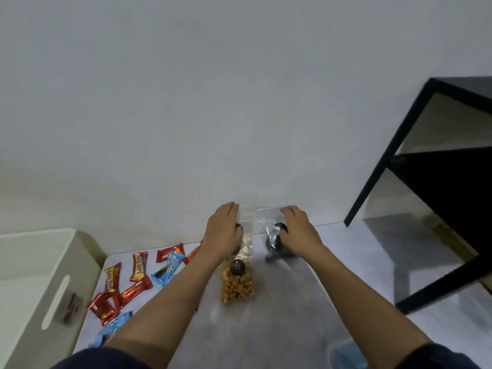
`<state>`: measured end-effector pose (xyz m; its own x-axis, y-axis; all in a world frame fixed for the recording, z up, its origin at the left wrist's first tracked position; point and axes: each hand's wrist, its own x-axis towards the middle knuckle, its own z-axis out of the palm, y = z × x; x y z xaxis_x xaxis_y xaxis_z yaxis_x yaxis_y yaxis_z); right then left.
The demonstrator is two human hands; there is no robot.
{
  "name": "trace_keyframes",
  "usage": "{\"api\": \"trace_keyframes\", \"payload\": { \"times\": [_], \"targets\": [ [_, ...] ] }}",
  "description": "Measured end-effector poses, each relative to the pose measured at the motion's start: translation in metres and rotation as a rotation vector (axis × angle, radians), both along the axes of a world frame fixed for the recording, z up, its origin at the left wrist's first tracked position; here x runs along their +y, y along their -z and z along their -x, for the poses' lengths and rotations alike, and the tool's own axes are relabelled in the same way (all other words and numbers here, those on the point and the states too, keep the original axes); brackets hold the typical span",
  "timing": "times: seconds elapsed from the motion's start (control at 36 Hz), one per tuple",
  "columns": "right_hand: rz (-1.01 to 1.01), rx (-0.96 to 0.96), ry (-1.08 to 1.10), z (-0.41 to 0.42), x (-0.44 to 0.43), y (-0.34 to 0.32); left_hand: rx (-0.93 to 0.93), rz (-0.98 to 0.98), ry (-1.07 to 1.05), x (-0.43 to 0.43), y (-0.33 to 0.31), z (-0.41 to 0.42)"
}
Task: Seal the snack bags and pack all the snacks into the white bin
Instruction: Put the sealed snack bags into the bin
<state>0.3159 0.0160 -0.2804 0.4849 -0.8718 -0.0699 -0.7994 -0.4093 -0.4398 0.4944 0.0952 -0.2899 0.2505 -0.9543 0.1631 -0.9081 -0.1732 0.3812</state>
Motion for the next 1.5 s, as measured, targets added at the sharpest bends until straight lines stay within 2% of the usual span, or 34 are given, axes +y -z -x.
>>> {"api": "trace_keyframes", "payload": {
  "times": [0.22, 0.33, 0.47, 0.61, 0.83, 0.97, 1.11, 1.33, 1.5],
  "targets": [
    [0.21, 0.215, -0.078, -0.01, -0.034, 0.017, -0.192, -0.021, -0.122, -0.02, 0.02, 0.002],
    [0.361, 0.244, -0.071, -0.013, -0.04, 0.03, -0.225, -0.046, -0.195, -0.027, 0.024, 0.002],
    [0.381, 0.292, -0.085, -0.013, -0.041, 0.032, -0.249, -0.02, -0.201, -0.032, 0.026, 0.0],
    [0.343, 0.247, -0.044, -0.008, -0.038, 0.041, -0.252, -0.04, -0.145, -0.031, 0.026, -0.003],
    [0.307, 0.07, -0.011, 0.008, -0.028, 0.031, -0.241, -0.068, -0.09, -0.036, 0.03, 0.001],
    [0.357, -0.053, 0.004, 0.017, -0.023, 0.011, -0.085, 0.036, -0.108, -0.037, 0.017, 0.006],
    [0.364, -0.089, 0.056, 0.025, -0.014, -0.012, 0.056, 0.179, -0.053, -0.024, -0.007, 0.008],
    [0.429, -0.204, 0.106, 0.022, 0.008, -0.082, 0.117, 0.406, 0.055, 0.003, -0.084, -0.012],
    [0.486, -0.306, 0.096, -0.023, 0.044, -0.134, 0.158, 0.52, 0.052, 0.057, -0.134, -0.069]
  ]
}}
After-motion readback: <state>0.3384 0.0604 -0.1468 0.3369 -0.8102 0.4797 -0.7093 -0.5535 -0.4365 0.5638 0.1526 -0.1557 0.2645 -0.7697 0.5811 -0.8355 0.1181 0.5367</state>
